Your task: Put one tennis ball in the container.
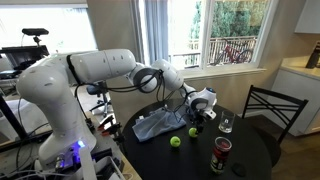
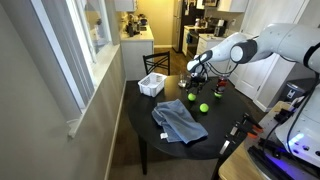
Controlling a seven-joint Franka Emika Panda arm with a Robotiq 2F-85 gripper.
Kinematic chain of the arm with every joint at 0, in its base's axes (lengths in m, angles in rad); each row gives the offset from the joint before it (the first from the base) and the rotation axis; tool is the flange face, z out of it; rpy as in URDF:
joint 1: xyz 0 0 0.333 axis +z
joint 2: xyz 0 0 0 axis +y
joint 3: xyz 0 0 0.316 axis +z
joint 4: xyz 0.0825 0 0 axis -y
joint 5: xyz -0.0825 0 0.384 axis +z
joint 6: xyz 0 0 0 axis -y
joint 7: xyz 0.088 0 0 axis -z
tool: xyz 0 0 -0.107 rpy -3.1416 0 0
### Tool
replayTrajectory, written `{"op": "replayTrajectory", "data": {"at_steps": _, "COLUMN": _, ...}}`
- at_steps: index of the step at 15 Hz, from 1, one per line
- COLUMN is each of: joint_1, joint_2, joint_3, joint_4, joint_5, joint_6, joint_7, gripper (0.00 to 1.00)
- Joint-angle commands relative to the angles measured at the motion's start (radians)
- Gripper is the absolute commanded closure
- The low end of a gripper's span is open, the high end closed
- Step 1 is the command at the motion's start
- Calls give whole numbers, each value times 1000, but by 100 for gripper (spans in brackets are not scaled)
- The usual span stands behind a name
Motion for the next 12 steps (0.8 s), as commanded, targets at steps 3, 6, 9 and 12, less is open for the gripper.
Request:
{"op": "replayTrajectory", "data": {"at_steps": 3, "joint_1": -2, "joint_2": 1, "joint_3": 6, "joint_4": -71, "joint_5": 7, "joint_6": 84, "joint_7": -3, "gripper": 25}}
{"op": "replayTrajectory", "data": {"at_steps": 6, "joint_1": -3, "joint_2": 2, "joint_3": -5, "joint_4": -91, "joint_5": 3, "joint_6": 98, "joint_7": -1, "gripper": 40}}
{"op": "replayTrajectory", "data": {"at_steps": 9, "joint_1": -7, "joint_2": 1, "joint_3": -6, "joint_4": -83, "joint_5": 3, "joint_6": 88, "joint_7": -4, "gripper": 57}}
{"op": "replayTrajectory", "data": {"at_steps": 12, "joint_1": -7, "joint_2": 1, "joint_3": -6, "joint_4": -59, "joint_5": -1, "joint_6": 67, "joint_7": -11, "gripper": 59}}
